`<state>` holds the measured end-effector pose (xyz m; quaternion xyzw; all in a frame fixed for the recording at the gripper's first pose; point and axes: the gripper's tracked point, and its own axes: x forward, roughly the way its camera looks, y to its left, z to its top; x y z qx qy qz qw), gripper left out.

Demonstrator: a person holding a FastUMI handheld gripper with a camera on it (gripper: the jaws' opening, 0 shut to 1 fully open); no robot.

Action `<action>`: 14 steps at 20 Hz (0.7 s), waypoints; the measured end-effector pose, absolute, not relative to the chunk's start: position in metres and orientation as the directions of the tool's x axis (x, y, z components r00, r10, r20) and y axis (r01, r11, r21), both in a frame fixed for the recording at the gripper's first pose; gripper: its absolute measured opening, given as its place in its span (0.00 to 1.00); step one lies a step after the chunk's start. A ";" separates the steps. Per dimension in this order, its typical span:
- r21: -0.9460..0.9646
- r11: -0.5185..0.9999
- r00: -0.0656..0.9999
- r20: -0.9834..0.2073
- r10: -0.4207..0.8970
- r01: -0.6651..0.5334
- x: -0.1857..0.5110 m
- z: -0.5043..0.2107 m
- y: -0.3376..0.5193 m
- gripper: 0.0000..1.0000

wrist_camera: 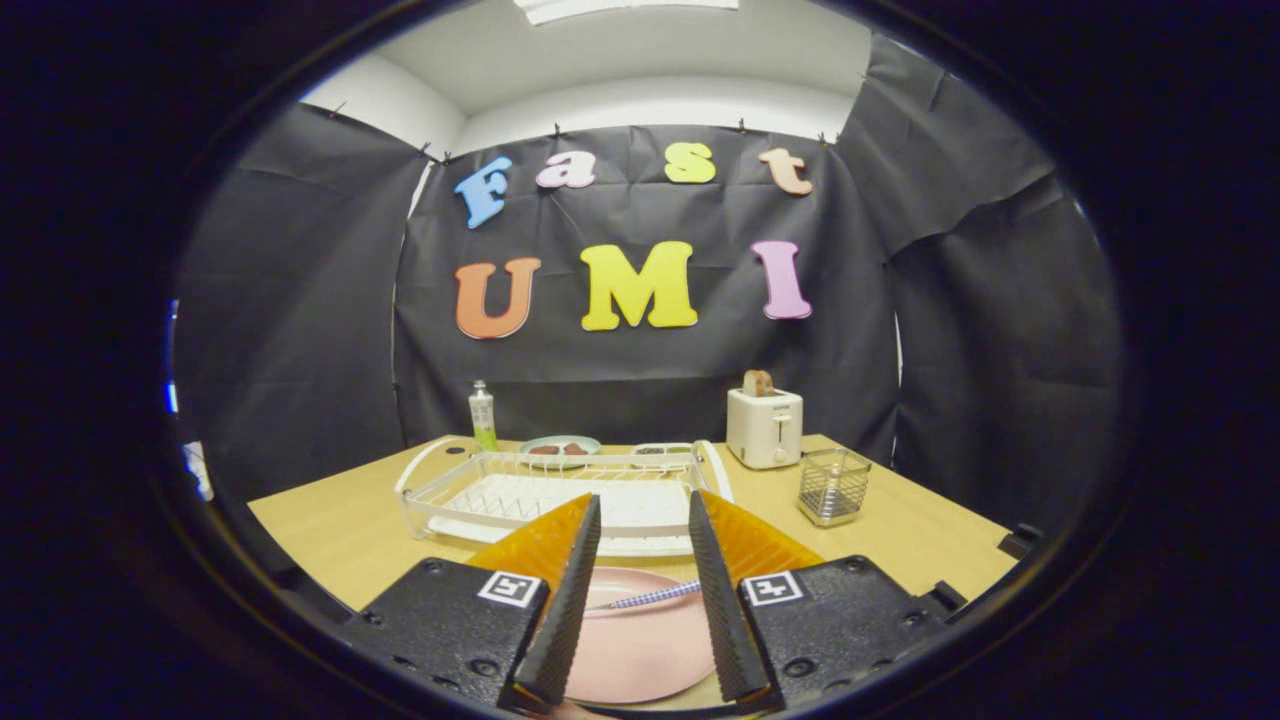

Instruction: Take the plate from the dish rack, then take the spoon from the basket and place it into the plate.

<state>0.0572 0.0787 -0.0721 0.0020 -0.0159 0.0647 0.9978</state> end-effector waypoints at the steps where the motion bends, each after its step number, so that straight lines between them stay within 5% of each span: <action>1: 0.005 0.993 0.993 0.017 0.121 -0.121 0.054 -0.071 0.075 0.63; 3: 0.017 0.994 0.994 -0.013 0.109 -0.109 0.047 -0.065 0.070 0.70; 6: 0.043 0.994 0.995 -0.008 0.101 -0.100 0.031 -0.047 0.062 0.99; 14: 0.077 0.995 0.998 0.032 0.057 -0.059 -0.017 -0.007 0.028 1.00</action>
